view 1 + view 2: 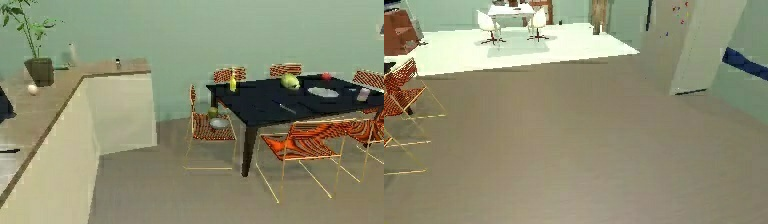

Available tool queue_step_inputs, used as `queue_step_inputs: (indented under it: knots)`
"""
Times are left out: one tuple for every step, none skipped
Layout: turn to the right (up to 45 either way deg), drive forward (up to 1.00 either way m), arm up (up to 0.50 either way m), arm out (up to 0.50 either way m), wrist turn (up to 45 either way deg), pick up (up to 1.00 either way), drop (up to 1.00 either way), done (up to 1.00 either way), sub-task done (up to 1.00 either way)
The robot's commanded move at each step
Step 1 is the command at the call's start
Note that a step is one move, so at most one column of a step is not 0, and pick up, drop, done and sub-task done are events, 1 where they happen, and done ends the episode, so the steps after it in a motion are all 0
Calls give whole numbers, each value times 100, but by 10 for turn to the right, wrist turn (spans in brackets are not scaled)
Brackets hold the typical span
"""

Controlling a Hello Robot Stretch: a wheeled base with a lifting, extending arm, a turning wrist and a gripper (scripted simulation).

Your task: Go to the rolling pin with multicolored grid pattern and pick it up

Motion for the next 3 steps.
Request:
queue_step_inputs:
  knots:
    - [-150, 0, 0, 0, 0, 0, 0, 0, 0]
    - [0, 100, 0, 0, 0, 0, 0, 0, 0]
    - [0, 20, 0, 0, 0, 0, 0, 0, 0]
